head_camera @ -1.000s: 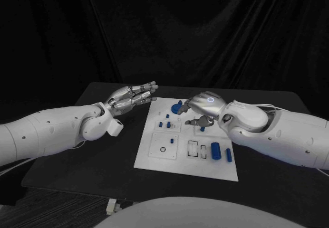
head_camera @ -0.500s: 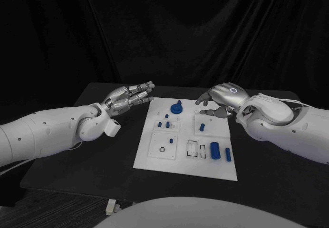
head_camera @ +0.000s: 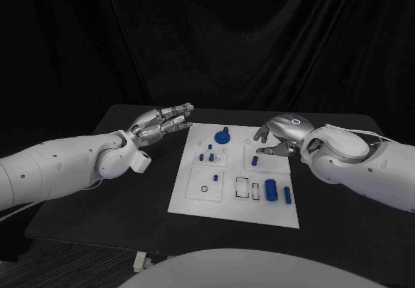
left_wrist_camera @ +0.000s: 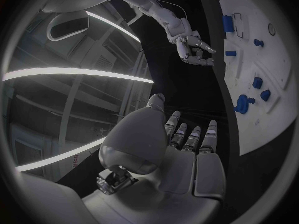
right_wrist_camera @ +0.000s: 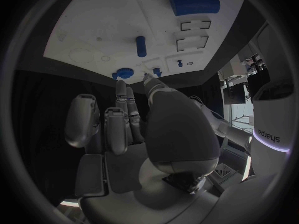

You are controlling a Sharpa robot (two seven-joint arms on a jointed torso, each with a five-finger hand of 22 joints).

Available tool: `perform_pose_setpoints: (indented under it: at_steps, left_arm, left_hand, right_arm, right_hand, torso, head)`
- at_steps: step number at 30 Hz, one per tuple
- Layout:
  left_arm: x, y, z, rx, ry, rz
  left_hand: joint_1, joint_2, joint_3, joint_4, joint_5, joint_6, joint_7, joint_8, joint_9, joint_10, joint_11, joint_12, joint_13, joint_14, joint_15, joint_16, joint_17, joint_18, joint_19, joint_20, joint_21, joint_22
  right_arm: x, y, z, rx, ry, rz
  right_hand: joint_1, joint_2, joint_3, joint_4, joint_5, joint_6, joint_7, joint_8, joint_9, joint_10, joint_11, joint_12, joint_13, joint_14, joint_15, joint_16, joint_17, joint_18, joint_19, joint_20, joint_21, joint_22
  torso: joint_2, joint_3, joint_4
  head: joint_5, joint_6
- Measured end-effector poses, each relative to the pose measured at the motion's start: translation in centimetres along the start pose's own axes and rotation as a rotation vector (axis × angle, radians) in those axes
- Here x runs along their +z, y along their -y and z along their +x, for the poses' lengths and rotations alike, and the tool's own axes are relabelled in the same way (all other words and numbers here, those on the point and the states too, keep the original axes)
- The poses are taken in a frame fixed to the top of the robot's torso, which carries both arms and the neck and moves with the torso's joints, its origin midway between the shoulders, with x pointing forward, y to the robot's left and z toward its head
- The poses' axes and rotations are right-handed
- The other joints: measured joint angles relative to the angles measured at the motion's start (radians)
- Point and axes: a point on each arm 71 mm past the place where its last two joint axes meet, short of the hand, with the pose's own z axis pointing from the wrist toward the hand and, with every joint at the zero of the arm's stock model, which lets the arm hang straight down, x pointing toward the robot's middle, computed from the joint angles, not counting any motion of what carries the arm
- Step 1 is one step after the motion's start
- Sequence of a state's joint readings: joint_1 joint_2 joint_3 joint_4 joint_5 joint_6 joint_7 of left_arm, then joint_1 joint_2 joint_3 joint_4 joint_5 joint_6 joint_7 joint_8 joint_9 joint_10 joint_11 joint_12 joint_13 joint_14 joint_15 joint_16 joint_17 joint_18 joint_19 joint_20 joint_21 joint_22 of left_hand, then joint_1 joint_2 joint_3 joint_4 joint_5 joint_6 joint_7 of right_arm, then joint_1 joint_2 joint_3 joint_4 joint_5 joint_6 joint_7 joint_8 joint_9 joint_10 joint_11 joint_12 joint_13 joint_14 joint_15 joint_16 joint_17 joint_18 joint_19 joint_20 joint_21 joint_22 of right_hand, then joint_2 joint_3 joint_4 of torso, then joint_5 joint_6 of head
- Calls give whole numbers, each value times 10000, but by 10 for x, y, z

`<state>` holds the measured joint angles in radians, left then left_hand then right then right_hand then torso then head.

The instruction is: Assemble the parts on the task board

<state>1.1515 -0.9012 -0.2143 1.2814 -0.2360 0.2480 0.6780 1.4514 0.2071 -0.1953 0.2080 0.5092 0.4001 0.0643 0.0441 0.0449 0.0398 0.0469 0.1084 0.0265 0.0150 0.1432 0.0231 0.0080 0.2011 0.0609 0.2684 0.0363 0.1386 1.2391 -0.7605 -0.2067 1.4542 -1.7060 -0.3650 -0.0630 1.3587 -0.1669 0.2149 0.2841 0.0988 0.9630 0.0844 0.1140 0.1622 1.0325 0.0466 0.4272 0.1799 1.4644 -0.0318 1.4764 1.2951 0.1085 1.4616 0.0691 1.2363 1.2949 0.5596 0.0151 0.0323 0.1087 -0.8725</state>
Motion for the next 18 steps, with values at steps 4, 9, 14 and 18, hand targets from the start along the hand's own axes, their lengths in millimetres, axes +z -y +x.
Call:
perform_pose_setpoints:
  at_steps: [4, 9, 14, 18]
  left_arm:
    - [0, 0, 0, -6, -5, -2]
    - [0, 0, 0, -13, -10, -5]
    - [-1, 0, 0, -20, -12, -7]
    - [-1, 0, 0, -25, -15, -9]
  left_hand:
    - [0, 0, 0, 0, 0, -2, 1, 0, 0, 0, 0, 0, 0, 1, 2, 0, 1, 0, -47, 50, 0, 0]
    - [0, 0, 0, 0, 0, -1, 0, 0, 0, 0, 0, 0, 0, 85, 88, 0, 1, 1, -47, 51, 0, 0]
    - [0, 0, 0, 0, 0, -1, 2, 0, 0, 0, 0, 0, 0, 86, 88, 0, 1, 0, -48, 53, 0, 1]
    - [0, 0, 0, 0, 0, -2, 2, 0, 1, 0, 0, 0, 0, 86, 88, 0, 1, 1, -48, 54, 0, 2]
  right_arm:
    - [2, -2, 8, 59, -313, 55]
    - [5, -5, 19, 128, -667, 104]
    - [7, -7, 29, 186, -914, 111]
    - [9, -9, 35, 223, -1037, 100]
  right_hand:
    - [0, -1, 0, 0, 0, -78, 71, -11, -69, -345, 54, -1, 7, 1, -2, -1, 0, -1, -3, 4, 115, 0]
    - [-1, -1, -1, 1, -2, -79, 72, -11, -72, -379, 89, -1, 11, 0, -1, -1, 0, -1, -3, 4, 115, 0]
    - [-1, 0, -1, 0, -2, -73, 72, -11, -72, -413, 56, -1, 15, 0, -1, -1, 0, -1, -3, 4, 113, 0]
    - [0, 0, -36, -35, 1, -19, 126, -11, -71, -697, 126, -1, 35, 0, 0, -2, 0, 0, -6, 5, 104, 0]
  torso:
    - [6, 1, 5]
    - [7, 4, 6]
    - [7, 4, 6]
    - [7, 4, 10]
  head:
    - [1, 0]
    - [7, 0]
    - [-15, 0]
    - [-21, 0]
